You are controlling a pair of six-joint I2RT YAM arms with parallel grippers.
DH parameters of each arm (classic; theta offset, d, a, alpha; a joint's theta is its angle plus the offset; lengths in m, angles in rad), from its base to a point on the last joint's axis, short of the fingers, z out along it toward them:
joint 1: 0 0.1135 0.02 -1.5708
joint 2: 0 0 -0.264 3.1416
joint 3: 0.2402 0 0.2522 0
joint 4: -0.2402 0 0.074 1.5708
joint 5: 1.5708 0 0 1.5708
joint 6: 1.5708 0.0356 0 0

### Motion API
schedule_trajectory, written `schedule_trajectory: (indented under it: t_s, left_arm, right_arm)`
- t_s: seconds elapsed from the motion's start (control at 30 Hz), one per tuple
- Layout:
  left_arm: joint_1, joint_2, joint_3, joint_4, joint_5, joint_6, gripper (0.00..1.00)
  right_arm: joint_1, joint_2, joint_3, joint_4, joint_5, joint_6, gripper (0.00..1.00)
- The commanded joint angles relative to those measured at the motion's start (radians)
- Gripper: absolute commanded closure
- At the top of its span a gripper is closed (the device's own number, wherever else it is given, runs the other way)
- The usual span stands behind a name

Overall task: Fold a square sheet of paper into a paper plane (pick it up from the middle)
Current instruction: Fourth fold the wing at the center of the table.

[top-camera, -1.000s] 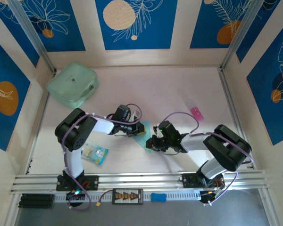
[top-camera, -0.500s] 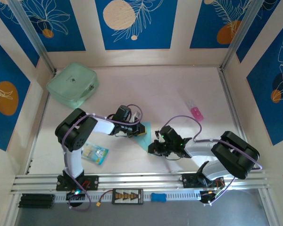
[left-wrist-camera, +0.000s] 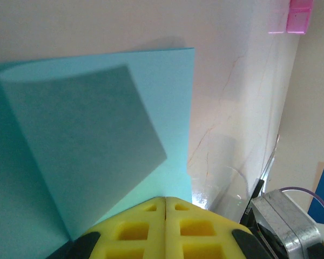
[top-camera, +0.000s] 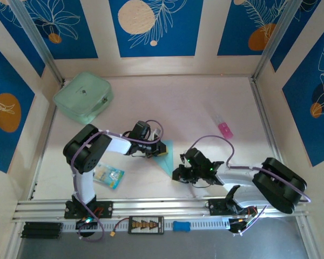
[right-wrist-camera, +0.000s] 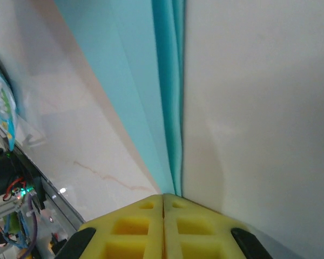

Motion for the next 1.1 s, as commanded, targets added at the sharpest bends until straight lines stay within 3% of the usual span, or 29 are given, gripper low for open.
schedule_trajectory:
  t_s: [0.0,0.2,0.63,1.07]
  left_arm:
    - [0.009,0.018,-0.032,-0.047,-0.073,-0.001,0.94]
    - [0.002,-0.006,-0.057,-0.031,-0.095,-0.016,0.94]
    - [-0.007,-0.012,-0.061,-0.027,-0.095,-0.017,0.94]
    - [-0.007,-0.011,-0.055,-0.029,-0.091,-0.015,0.94]
  right_arm:
    - [0.0,-0.078,0.022,-0.152,-0.004,-0.01,0.9]
    - [-0.088,-0.127,0.088,-0.188,0.009,-0.042,0.89]
    - [-0.112,0.196,0.318,-0.091,-0.028,-0.08,0.89]
    - [-0.126,0.29,0.326,-0.053,-0.031,-0.052,0.9]
